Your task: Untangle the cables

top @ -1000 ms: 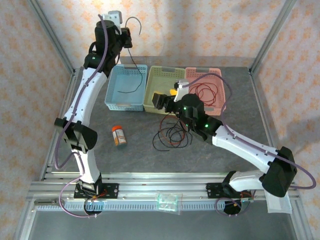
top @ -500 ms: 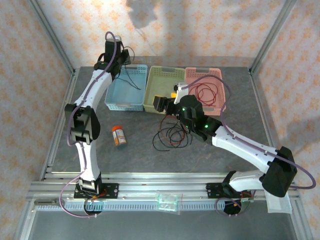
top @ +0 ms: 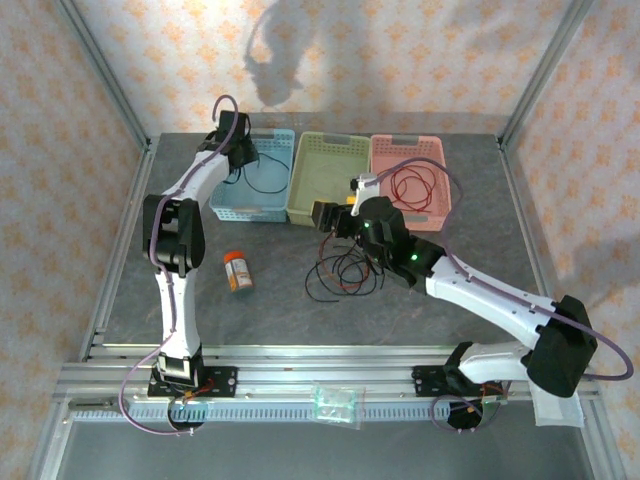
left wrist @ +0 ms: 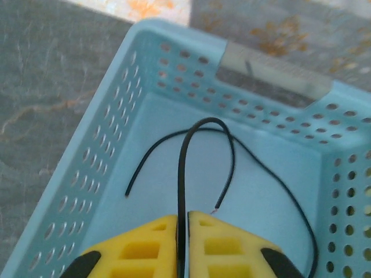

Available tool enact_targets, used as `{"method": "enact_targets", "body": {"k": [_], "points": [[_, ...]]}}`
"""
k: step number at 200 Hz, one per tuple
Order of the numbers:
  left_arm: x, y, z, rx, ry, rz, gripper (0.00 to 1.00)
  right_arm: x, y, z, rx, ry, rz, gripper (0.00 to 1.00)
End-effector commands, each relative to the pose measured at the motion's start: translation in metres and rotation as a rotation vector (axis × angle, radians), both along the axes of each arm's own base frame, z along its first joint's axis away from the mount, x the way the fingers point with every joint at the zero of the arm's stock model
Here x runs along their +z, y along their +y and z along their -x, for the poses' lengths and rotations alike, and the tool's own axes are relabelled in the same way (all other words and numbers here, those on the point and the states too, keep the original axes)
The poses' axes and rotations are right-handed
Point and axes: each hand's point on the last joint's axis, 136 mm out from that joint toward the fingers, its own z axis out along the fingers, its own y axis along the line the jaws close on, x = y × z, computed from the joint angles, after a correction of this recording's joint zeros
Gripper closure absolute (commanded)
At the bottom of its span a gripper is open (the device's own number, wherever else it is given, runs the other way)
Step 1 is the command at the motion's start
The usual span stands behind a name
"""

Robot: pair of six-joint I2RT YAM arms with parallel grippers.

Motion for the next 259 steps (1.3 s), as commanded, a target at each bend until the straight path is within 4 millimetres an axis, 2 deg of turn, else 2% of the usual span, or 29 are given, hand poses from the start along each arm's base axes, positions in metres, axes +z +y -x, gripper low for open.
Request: {"method": "enact_targets", "body": {"k": [1, 11, 18, 44, 53, 56, 58, 65, 80, 94, 112, 134, 167, 187, 221, 259], "points": [[0.012, 0.009, 0.01, 0.051, -0.011, -0.013, 0.69, -0.005, -0.015, 0.0, -0.07, 0.016, 0.018, 0.18], [0.018, 0.01, 0.014, 0.057, -0.018, -0.014, 0.53, -0.01, -0.02, 0.0, -0.093, 0.032, 0.036, 0.18], [0.022, 0.009, 0.018, 0.054, -0.028, -0.009, 0.46, -0.015, -0.023, 0.001, -0.1, 0.047, 0.052, 0.18], [0.052, -0.002, 0.035, -0.004, -0.093, 0.025, 0.32, -0.042, -0.035, 0.006, -0.127, 0.127, 0.117, 0.2], [0.065, -0.01, 0.042, -0.032, -0.119, 0.03, 0.3, -0.052, -0.041, 0.006, -0.143, 0.166, 0.135, 0.22], [0.062, -0.012, 0.045, -0.042, -0.114, 0.029, 0.3, -0.057, -0.044, 0.007, -0.148, 0.183, 0.143, 0.22], [0.073, -0.013, 0.049, -0.045, -0.134, 0.03, 0.29, -0.06, -0.045, 0.008, -0.148, 0.194, 0.148, 0.23], [0.085, -0.021, 0.057, -0.066, -0.158, 0.028, 0.29, -0.068, -0.048, 0.008, -0.154, 0.225, 0.16, 0.24], [0.097, -0.041, 0.078, -0.113, -0.202, 0.025, 0.3, -0.085, -0.052, 0.012, -0.153, 0.283, 0.175, 0.28], [0.104, -0.06, 0.099, -0.157, -0.23, 0.029, 0.3, -0.1, -0.052, 0.014, -0.151, 0.332, 0.184, 0.33], [0.103, -0.083, 0.127, -0.212, -0.252, 0.057, 0.31, -0.118, -0.049, 0.014, -0.155, 0.385, 0.183, 0.38], [0.09, -0.119, 0.162, -0.336, -0.279, 0.137, 0.32, -0.127, -0.045, 0.011, -0.188, 0.414, 0.118, 0.43], [0.062, -0.158, 0.204, -0.452, -0.247, 0.166, 0.33, -0.134, -0.035, 0.004, -0.154, 0.48, -0.048, 0.44], [0.047, -0.181, 0.223, -0.518, -0.236, 0.207, 0.33, -0.13, -0.028, 0.001, -0.111, 0.492, -0.127, 0.44], [0.015, -0.211, 0.244, -0.607, -0.171, 0.244, 0.34, -0.129, -0.037, -0.006, -0.07, 0.526, -0.271, 0.44], [-0.021, -0.228, 0.249, -0.652, -0.088, 0.247, 0.34, -0.125, -0.054, -0.009, -0.036, 0.528, -0.337, 0.44]]}}
